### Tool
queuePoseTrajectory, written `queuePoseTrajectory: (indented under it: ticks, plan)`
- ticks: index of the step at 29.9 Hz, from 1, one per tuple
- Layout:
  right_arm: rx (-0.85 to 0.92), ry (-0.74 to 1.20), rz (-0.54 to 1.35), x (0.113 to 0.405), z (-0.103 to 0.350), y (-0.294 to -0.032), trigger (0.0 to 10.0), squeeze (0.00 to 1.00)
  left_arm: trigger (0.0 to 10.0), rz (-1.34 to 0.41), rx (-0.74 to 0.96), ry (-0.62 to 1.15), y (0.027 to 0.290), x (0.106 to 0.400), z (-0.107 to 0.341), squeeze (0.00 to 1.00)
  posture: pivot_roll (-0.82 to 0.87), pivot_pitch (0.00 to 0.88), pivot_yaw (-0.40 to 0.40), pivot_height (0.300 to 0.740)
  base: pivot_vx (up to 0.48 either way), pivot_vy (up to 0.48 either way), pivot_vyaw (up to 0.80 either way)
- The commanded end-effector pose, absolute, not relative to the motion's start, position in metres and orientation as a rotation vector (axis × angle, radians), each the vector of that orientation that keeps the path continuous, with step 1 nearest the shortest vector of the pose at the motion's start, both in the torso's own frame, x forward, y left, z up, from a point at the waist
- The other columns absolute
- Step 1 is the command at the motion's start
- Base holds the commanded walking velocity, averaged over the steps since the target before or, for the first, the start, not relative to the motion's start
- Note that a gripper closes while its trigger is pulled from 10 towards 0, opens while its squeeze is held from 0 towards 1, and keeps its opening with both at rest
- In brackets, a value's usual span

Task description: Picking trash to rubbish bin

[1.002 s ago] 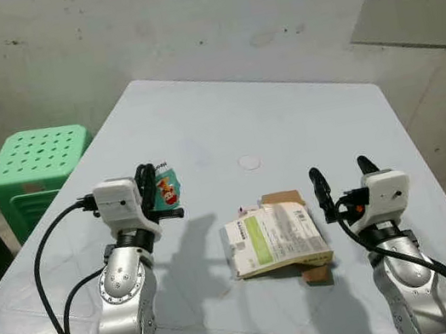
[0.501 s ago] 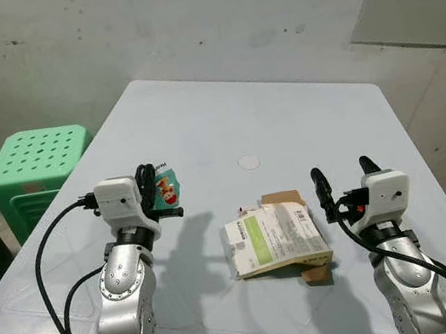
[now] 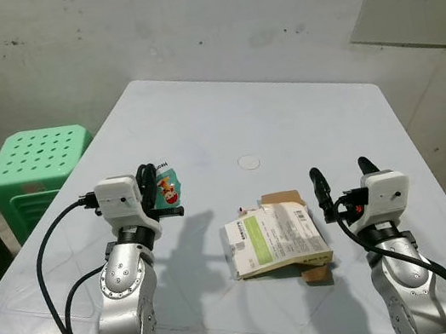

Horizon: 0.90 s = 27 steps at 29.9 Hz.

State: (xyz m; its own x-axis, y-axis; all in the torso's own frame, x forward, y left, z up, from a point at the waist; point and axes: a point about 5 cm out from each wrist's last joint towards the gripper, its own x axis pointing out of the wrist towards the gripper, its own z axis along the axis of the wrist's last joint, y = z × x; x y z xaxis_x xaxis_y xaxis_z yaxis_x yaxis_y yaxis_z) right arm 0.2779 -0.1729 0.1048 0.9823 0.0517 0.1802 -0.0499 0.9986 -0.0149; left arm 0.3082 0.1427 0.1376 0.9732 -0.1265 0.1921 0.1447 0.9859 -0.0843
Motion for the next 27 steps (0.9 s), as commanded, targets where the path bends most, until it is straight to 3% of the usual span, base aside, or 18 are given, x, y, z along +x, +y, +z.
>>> queuePoseTrajectory:
  ticks: [1, 27]
  plan:
    - [-0.022, -0.172, 0.039, 0.2783, 0.1039, -0.1780, 10.0, 0.00, 10.0, -0.143, -0.101, -0.181, 0.1412, 0.3104, 0.1385, 0.00, 0.01, 0.000, -0.083, 0.740, 0.000, 0.000, 0.00]
    - [-0.021, -0.173, 0.047, 0.2792, 0.1042, -0.1757, 10.0, 0.00, 10.0, -0.147, -0.107, -0.177, 0.1409, 0.3101, 0.1387, 0.00, 0.01, 0.000, -0.085, 0.740, 0.000, 0.000, 0.00]
